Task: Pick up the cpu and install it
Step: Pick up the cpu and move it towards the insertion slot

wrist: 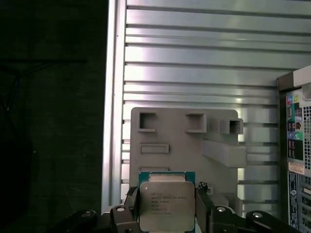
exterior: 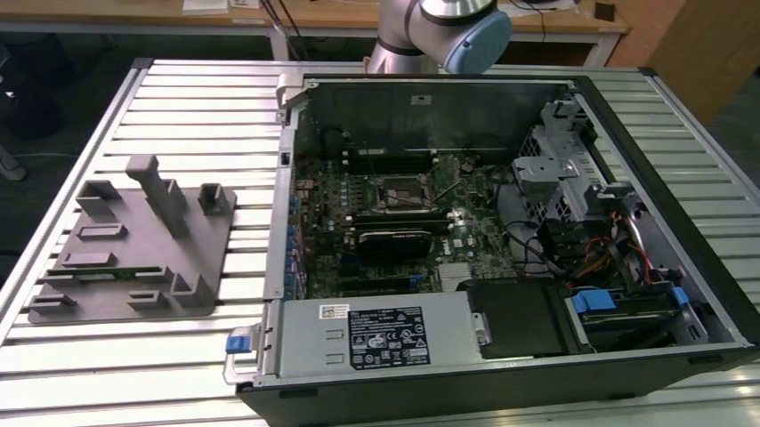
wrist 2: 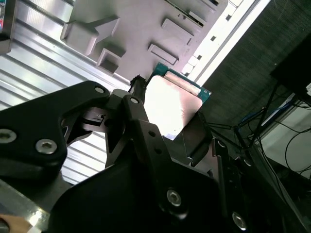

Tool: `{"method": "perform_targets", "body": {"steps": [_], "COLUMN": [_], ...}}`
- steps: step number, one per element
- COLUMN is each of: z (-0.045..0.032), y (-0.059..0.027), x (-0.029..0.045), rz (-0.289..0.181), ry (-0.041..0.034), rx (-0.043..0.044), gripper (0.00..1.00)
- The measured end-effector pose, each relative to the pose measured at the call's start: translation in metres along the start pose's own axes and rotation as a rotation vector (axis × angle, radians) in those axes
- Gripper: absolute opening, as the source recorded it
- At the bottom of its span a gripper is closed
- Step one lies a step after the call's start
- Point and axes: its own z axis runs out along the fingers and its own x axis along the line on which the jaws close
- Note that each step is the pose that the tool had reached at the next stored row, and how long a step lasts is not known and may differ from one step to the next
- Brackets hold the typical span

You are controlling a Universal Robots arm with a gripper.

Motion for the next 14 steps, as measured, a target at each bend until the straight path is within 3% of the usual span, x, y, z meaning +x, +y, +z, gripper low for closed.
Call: {"method": "perform_targets", "body": {"steps": [4, 10, 14], "z": [-0.0069, -0.0076, -0.0073], "y": [0.0004, 0.0005, 0.0004], "x": [-0.0003, -0.0004, -0.0046], "rz": [0.000, 0.000, 0.000], "ry": [-0.0010, -0.0008, -0.0009], "rx": [-0.0001, 0.0000, 0.0000], "gripper": [0.55, 0.55, 0.55]}}
